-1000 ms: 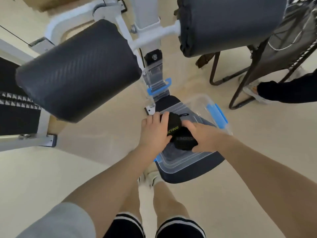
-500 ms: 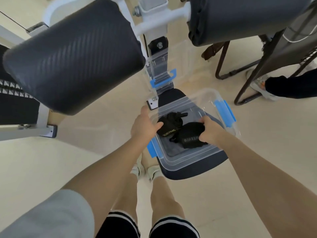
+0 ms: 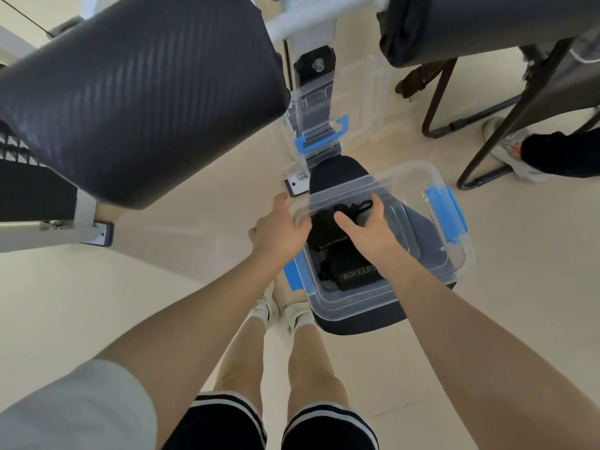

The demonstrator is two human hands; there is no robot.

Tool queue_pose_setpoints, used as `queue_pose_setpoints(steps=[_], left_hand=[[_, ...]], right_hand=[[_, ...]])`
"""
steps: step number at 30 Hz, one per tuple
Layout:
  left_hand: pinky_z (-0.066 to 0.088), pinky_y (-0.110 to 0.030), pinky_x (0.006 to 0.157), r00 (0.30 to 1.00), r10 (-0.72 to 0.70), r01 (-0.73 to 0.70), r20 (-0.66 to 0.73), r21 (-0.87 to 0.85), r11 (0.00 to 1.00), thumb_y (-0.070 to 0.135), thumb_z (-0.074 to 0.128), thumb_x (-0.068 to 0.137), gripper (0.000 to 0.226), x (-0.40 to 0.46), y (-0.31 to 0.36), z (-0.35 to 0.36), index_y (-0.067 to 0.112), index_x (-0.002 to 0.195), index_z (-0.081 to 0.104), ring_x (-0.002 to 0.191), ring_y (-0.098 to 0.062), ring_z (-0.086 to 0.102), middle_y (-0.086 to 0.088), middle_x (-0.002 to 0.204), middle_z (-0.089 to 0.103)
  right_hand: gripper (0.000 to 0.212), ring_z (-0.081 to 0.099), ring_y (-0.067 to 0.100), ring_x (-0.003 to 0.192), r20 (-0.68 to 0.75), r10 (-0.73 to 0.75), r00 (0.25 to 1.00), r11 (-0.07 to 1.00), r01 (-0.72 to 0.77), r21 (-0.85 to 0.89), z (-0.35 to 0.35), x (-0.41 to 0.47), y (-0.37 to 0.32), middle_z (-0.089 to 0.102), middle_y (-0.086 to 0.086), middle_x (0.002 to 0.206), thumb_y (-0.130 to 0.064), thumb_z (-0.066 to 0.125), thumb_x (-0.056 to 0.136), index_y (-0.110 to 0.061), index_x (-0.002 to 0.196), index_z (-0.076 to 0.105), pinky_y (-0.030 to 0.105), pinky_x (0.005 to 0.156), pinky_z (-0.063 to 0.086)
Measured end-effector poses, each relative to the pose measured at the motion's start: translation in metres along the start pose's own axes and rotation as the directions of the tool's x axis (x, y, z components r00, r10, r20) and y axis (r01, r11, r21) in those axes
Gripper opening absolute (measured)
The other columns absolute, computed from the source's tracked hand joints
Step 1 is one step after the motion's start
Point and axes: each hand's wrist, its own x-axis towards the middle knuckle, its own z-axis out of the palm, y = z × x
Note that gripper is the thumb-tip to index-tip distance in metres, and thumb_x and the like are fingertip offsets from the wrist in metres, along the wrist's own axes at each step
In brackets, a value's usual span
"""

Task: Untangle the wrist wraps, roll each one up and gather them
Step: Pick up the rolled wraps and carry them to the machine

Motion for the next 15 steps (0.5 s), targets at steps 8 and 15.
queue_pose_setpoints(steps=[8, 15], left_hand=[[0.048, -0.043, 0.093, 0.93, -0.198, 0.313, 0.309, -0.384, 0.869, 0.052, 0.037, 0.096, 0.048, -0.013, -0.016, 0.003, 0.023, 0.134, 0.04, 0.114, -0.026, 0.051, -0.006, 0.127, 0.051], [0.045, -0.04, 0.096, 0.921, -0.187, 0.323, 0.343, -0.398, 0.859, 0.056, 0.036, 0.095, 0.053, -0.016, -0.014, 0.0, 0.022, 0.136, 0.039, 0.11, -0.022, 0.05, -0.002, 0.12, 0.051]], right_hand=[[0.048, 0.047, 0.029, 0.117, 0.066, 0.17, 0.983, 0.985, -0.168, -0.039, 0.025, 0.015, -0.008, 0.05, 0.016, 0.127, -0.043, 0.031, 0.1, -0.011, 0.135, 0.039, 0.041, 0.104, 0.037], [0.05, 0.051, 0.029, 0.111, 0.15, 0.171, 0.974, 0.983, -0.16, -0.085, 0.013, 0.008, -0.004, 0.053, 0.014, 0.121, -0.048, 0.039, 0.096, -0.012, 0.13, 0.045, 0.045, 0.102, 0.039]])
